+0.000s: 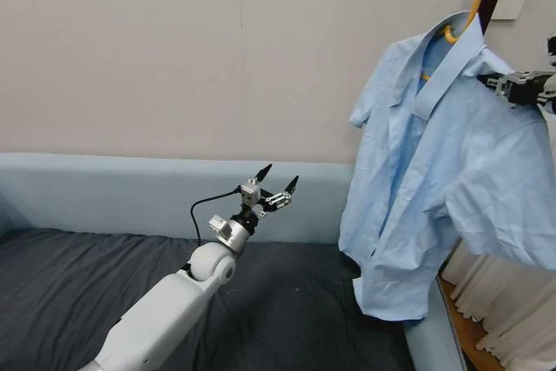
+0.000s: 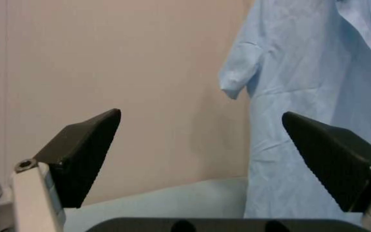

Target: Pick up the clothes from the sofa and hang them on the clothes hanger.

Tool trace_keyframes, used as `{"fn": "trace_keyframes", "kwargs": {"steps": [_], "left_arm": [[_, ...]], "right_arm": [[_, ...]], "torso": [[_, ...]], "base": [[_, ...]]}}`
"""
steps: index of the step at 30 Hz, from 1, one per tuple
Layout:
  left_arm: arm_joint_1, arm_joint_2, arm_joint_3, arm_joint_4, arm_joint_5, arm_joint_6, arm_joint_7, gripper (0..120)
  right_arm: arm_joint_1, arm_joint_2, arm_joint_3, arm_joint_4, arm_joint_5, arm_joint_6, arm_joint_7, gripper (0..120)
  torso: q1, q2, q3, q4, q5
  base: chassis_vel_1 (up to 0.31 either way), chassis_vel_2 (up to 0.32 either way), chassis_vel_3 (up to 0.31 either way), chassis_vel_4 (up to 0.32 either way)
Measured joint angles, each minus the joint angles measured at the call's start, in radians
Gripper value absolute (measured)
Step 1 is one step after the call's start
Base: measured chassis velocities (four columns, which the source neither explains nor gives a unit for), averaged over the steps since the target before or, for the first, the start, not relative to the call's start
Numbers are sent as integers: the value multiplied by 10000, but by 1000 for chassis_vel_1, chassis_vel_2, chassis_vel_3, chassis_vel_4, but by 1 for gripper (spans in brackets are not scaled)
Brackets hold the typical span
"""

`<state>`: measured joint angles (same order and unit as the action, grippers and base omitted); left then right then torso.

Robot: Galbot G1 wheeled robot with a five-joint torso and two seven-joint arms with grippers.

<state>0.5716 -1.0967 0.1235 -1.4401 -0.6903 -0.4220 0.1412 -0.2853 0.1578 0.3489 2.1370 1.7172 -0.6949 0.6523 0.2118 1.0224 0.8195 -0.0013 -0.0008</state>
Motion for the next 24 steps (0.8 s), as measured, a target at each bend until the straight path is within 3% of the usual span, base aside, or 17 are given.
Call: {"fn": "trace_keyframes", "kwargs": {"steps": [9,16,19,20,21,22,23,24], "left_arm": [[537,605,-631,-571,31,-4,81,100],[554,1041,-837,-597,-35,-62,131,100],[517,1039,-851,-525,-44,-67,138,100],[517,1039,-851,-525,-44,-67,138,100],[542,994,-867,-518,-45,-67,137,100],[542,994,-867,-518,-45,-67,137,100],[674,918,-908,-559,-38,-68,145,100],[717,917,-930,-573,-35,-69,148,100]], "right_arm": [[-302,-250,-147,-1366,-1029,293,390,8],[80,267,-715,-2849,-2197,586,-390,8],[1253,1005,-2233,-3513,-3098,725,-744,8],[1253,1005,-2233,-3513,-3098,725,-744,8],[2027,1416,-3115,-3794,-3233,684,-604,8],[2027,1416,-3115,-3794,-3233,684,-604,8],[3535,2275,-4394,-4343,-3636,606,-367,8],[3865,2476,-4686,-4488,-3797,605,-327,8]], "torso": [[0,-1,1,-2,-1],[0,0,1,0,3],[-1,0,-1,-9,0],[-1,0,-1,-9,0],[0,-2,2,-9,9],[0,-2,2,-9,9],[5,-3,6,7,3],[4,-2,4,5,-10]], "base": [[0,0,0,0],[0,0,0,0],[0,0,0,0],[0,0,0,0],[0,0,0,0],[0,0,0,0],[0,0,0,0],[0,0,0,0]]}}
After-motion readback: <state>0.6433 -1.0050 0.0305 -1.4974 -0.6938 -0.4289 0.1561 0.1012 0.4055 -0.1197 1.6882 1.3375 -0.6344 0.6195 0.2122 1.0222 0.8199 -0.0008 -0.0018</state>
